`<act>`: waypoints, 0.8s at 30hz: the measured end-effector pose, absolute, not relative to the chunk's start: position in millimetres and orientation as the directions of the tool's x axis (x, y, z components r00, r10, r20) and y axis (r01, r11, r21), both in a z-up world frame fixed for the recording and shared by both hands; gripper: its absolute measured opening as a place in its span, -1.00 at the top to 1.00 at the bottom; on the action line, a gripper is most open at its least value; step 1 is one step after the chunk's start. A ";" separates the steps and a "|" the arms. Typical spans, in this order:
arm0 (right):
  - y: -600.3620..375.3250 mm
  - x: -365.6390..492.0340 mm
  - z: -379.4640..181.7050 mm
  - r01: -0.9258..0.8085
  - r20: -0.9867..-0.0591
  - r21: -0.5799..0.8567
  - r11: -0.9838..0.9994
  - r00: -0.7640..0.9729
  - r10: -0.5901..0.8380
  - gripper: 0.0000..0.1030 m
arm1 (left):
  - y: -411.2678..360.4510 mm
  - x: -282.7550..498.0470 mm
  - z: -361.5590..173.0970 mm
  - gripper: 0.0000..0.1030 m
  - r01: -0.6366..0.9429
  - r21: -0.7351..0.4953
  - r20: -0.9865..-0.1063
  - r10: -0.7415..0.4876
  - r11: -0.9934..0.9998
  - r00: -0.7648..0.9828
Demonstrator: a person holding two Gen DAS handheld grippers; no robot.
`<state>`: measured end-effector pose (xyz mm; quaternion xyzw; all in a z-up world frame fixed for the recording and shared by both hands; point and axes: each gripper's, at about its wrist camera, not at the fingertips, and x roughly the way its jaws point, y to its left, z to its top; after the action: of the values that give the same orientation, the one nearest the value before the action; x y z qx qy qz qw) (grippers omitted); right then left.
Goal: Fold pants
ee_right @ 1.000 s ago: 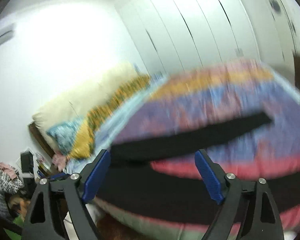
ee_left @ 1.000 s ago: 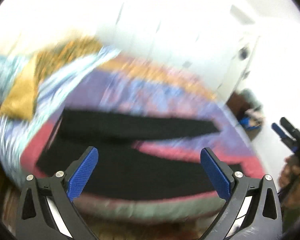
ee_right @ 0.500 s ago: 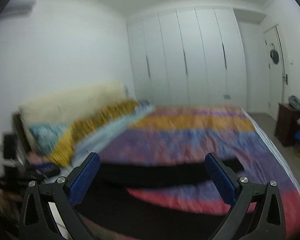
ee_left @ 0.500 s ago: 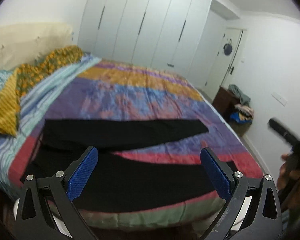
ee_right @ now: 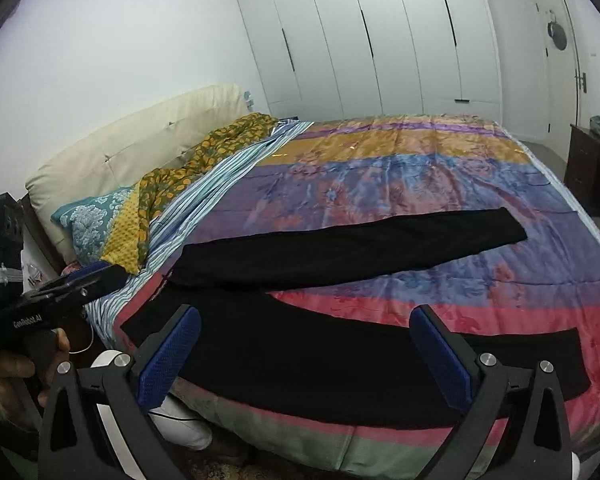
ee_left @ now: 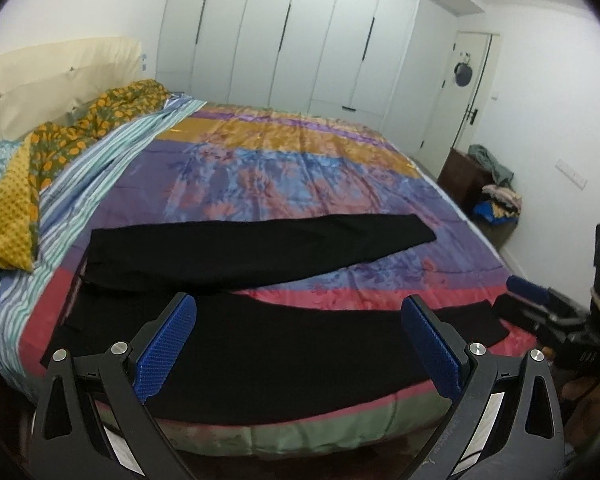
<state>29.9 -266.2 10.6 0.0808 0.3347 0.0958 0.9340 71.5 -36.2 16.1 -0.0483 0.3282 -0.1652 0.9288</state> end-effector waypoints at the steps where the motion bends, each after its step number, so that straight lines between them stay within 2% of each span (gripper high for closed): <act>1: -269.4 30.4 9.4 -0.120 -0.611 0.227 0.966 0.755 0.237 -1.00 | -37.5 71.4 14.6 -0.99 0.272 -0.184 -0.599 -0.327 0.945 0.731; 7: -286.6 33.9 -2.6 -0.067 -0.618 0.358 0.931 0.731 0.290 -1.00 | -45.1 73.7 3.5 -0.99 0.276 -0.133 -0.629 -0.296 0.952 0.719; 11: -294.3 35.1 -9.8 -0.065 -0.614 0.392 0.918 0.724 0.313 -1.00 | -48.4 78.8 -4.6 -0.99 0.281 -0.117 -0.647 -0.287 0.953 0.706; 17: -289.2 44.7 -26.3 -0.099 -0.635 0.331 0.939 0.712 0.299 -1.00 | -49.5 96.4 -25.0 -0.99 0.264 -0.102 -0.685 -0.261 0.959 0.680; 24: -315.6 97.2 -74.0 -0.095 -0.738 0.239 0.966 0.629 0.244 -0.99 | -33.5 141.0 -57.8 -0.99 0.155 -0.056 -0.743 -0.145 0.986 0.653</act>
<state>97.2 -315.6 -74.0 0.0890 0.4202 0.0942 0.8981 141.0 -33.5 -57.8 0.0062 0.4082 -0.0825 0.9091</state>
